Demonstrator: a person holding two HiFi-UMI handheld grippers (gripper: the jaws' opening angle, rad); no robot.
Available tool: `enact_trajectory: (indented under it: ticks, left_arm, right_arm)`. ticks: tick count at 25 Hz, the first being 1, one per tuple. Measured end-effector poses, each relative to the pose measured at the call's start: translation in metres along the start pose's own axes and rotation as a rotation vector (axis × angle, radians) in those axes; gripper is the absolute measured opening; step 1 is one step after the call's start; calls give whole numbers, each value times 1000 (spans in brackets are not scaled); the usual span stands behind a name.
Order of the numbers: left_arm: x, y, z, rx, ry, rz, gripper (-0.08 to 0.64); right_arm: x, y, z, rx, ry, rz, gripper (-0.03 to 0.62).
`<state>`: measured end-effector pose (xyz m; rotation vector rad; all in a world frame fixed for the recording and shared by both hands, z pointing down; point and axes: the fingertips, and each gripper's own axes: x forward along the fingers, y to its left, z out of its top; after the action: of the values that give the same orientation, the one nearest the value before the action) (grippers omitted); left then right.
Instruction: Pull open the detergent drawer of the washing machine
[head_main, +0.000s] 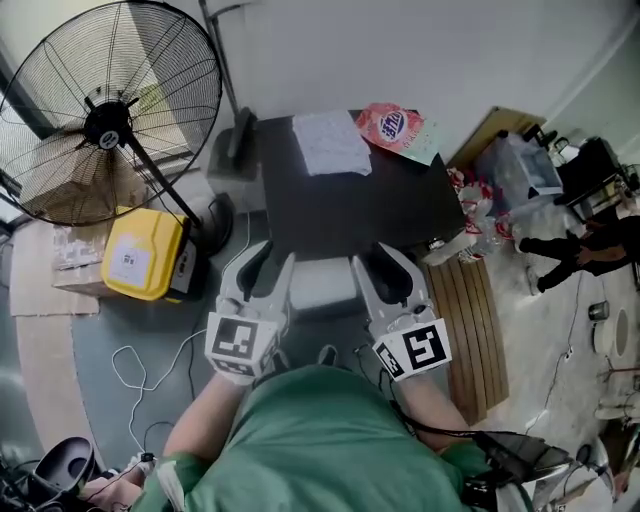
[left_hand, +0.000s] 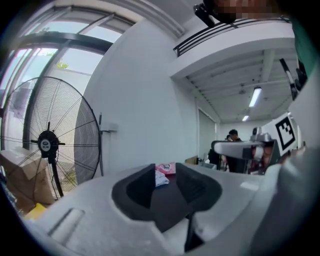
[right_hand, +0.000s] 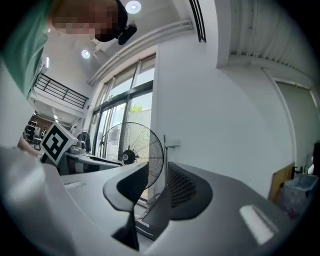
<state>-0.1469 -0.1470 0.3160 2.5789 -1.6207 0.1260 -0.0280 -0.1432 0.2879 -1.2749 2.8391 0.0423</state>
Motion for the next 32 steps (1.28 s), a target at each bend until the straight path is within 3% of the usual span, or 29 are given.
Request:
enact_trajectory:
  ticks: [6,32]
  left_arm:
    - [4,4,11,26,-28,5,121]
    - [10,10,3,34,-1,23,121]
  right_arm:
    - [5,-6,2,-58,-1,-28,120]
    - [4,-14,-6,-52,12,-41,120]
